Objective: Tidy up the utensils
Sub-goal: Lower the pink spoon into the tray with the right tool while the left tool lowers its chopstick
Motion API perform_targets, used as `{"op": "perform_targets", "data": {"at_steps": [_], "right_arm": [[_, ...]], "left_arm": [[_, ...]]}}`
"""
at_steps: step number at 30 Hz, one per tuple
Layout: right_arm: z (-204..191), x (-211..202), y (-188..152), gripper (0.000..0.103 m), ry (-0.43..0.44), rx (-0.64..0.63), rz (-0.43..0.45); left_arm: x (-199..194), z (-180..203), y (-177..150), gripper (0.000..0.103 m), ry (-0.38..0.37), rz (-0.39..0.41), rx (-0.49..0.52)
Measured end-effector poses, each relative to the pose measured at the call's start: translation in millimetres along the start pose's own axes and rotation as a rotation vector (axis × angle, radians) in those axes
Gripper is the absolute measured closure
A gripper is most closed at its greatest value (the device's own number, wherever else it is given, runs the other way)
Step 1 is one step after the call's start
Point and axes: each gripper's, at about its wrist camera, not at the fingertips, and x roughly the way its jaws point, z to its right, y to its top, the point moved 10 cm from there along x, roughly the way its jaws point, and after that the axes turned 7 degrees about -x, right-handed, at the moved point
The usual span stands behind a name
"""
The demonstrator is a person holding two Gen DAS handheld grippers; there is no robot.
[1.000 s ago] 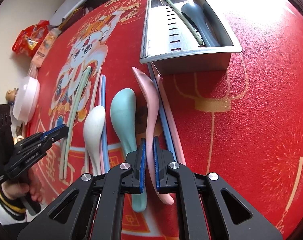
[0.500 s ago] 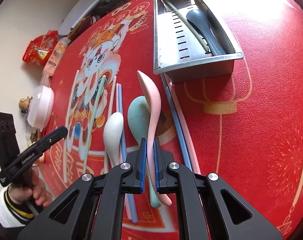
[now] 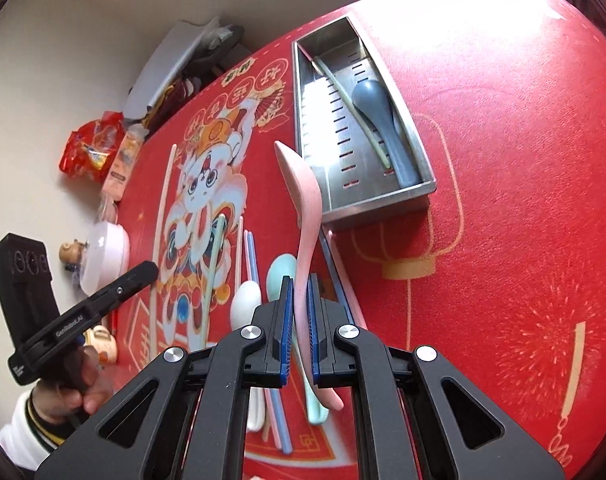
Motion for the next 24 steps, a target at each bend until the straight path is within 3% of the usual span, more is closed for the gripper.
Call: {"op": "perform_targets", "data": {"at_steps": [11,17,24], "right_arm": [[41.8,-14.7,62.7,0.096,-0.086,0.008,0.057],[60.8,-0.2,94.4,0.096,-0.129,0.001,0.044],[68.1,23.7,118.9,0.096,-0.160,-0.020,0.018]], "left_arm": [[71.3,79.9,66.8,0.097,-0.080,0.004,-0.015],[120.5,87.0,92.2,0.097,-0.078,-0.036,-0.116],[155.5,85.1,106.3,0.097,-0.027,-0.064,-0.126]]}}
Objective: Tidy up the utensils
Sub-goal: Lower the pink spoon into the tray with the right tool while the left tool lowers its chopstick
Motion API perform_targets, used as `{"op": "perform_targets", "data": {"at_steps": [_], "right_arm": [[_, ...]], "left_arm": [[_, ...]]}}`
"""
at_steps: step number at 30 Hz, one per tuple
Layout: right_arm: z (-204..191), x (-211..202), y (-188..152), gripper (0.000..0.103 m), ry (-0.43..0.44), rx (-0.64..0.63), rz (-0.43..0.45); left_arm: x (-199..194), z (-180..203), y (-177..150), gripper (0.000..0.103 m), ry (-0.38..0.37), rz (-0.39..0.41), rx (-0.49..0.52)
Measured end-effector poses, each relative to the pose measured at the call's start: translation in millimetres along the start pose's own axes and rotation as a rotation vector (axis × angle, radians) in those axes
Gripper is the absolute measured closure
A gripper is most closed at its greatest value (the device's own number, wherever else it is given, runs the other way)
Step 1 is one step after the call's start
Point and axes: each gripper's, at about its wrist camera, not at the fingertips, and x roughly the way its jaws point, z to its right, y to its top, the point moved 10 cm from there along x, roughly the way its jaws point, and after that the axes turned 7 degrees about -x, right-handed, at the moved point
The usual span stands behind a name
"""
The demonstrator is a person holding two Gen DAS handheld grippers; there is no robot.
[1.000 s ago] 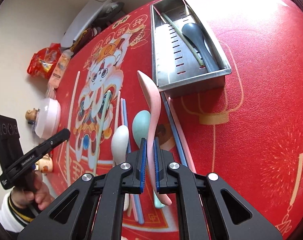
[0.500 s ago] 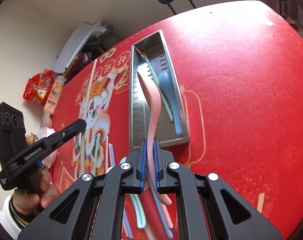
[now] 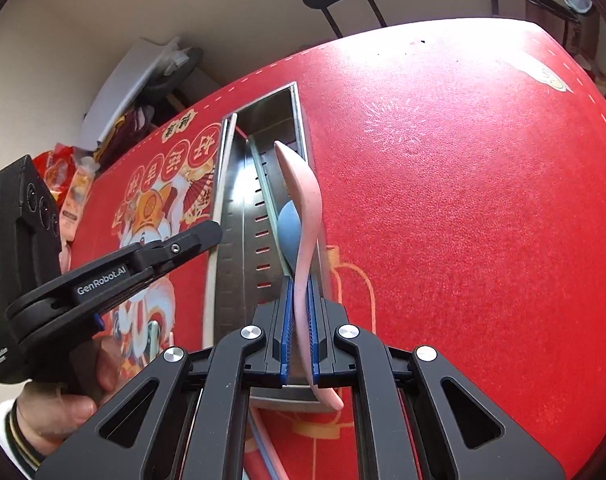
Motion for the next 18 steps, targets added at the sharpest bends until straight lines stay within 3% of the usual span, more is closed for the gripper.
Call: {"op": "perform_targets", "data": {"at_steps": [9,18], "right_arm": [[-7.7,18.9,5.6,0.096,-0.054,-0.044,-0.029],[-17.5,22.5,3.0,0.094,-0.066,-0.042,-0.050]], "left_arm": [[13.0,-6.7,5.2,0.097,0.017,-0.027,-0.003],[-34.3,-5.3,22.6,0.096,0.037,0.069,0.092]]}}
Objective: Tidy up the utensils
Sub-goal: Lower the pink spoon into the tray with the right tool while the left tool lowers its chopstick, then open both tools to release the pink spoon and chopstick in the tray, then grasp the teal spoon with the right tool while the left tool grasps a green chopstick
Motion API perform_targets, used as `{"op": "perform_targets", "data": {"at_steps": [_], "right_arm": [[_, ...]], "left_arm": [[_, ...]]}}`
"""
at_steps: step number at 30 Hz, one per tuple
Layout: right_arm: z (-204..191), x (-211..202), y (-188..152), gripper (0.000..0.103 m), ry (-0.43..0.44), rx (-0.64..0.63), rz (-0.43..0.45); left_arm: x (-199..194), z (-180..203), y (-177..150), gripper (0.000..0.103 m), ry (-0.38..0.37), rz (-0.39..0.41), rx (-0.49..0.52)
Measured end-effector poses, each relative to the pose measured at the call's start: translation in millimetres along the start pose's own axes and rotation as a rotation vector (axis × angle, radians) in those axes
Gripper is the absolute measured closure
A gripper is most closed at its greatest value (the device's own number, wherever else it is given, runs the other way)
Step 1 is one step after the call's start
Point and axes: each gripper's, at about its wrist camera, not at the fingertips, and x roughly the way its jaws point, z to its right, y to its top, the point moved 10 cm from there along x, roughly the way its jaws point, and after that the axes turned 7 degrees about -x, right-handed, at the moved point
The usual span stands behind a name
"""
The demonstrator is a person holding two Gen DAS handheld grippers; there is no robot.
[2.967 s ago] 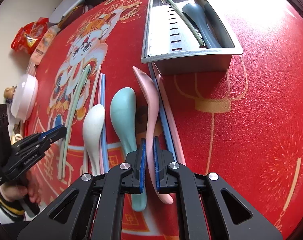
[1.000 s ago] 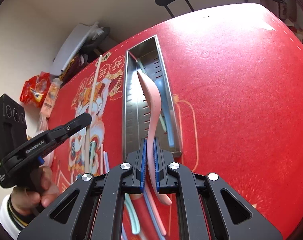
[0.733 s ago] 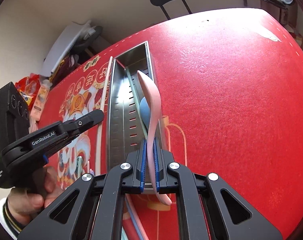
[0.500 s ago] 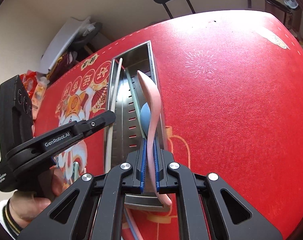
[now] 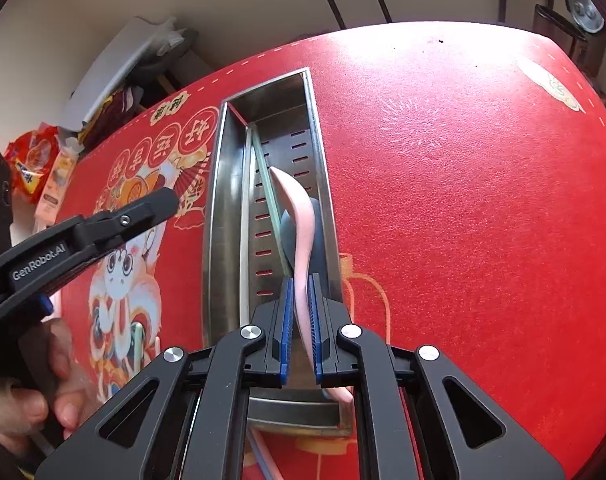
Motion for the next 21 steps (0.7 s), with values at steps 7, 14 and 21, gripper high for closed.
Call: {"op": "perform_targets", "data": {"at_steps": [7,14,21], "right_arm": [[-13.6,-17.2,-19.6,0.094,0.040,0.014,0.006],[-24.7,-34.1,-55.3,0.094,0.059,-0.003,0.006],[-37.6,-36.1,-98.6,0.094,0.091,-0.037,-0.020]], "left_arm": [[-47.5,-32.5,-4.7,0.082,0.065,0.054,0.049],[-84.0,-68.6,-47.8,0.081,0.090,0.041,0.064],[-103.6,-99.0,-107.1,0.081,0.116,0.001,0.060]]}}
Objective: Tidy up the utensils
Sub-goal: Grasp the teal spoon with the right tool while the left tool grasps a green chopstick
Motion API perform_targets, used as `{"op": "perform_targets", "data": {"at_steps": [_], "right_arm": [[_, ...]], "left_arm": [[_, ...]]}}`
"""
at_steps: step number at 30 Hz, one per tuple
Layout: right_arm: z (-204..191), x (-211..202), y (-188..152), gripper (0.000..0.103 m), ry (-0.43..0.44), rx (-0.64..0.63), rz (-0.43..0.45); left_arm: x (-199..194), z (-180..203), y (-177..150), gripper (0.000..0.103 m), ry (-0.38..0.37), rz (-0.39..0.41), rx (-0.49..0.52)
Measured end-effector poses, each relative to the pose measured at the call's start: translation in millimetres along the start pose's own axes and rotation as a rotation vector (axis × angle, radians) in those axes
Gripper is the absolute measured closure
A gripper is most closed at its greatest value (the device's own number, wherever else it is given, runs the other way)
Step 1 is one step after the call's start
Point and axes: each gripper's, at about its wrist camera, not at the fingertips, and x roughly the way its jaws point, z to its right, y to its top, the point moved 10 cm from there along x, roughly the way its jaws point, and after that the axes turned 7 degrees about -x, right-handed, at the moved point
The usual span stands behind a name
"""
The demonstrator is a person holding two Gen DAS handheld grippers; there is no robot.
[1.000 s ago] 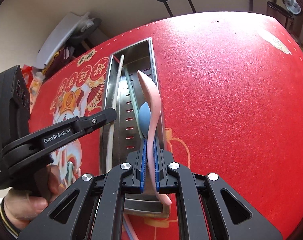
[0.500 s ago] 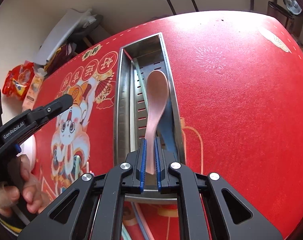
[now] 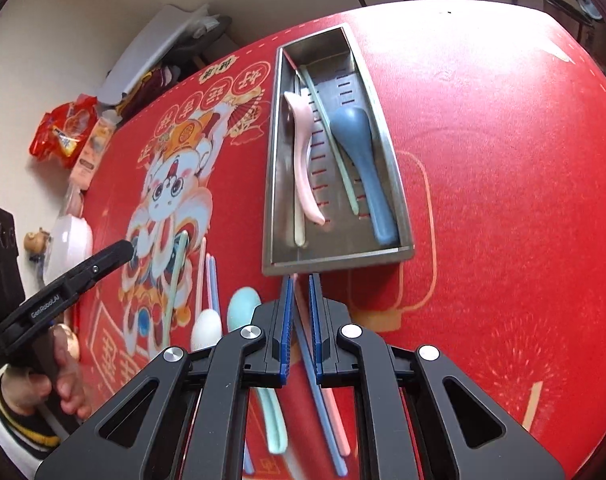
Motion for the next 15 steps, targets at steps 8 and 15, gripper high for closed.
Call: {"op": "perform_targets", "data": {"at_steps": [8,15], "right_arm": [[-8.5,6.2,-38.3,0.094,0.014,-0.013,-0.041],[-35.0,17.7,-58.9,0.094,0.046,-0.069,-0.084]], "left_arm": [[-1.7,-28.0,-55.0,0.081,0.051,-0.042,-0.002],[-1.0,-48.2,-80.0,0.081,0.073,-0.065,-0.003]]}}
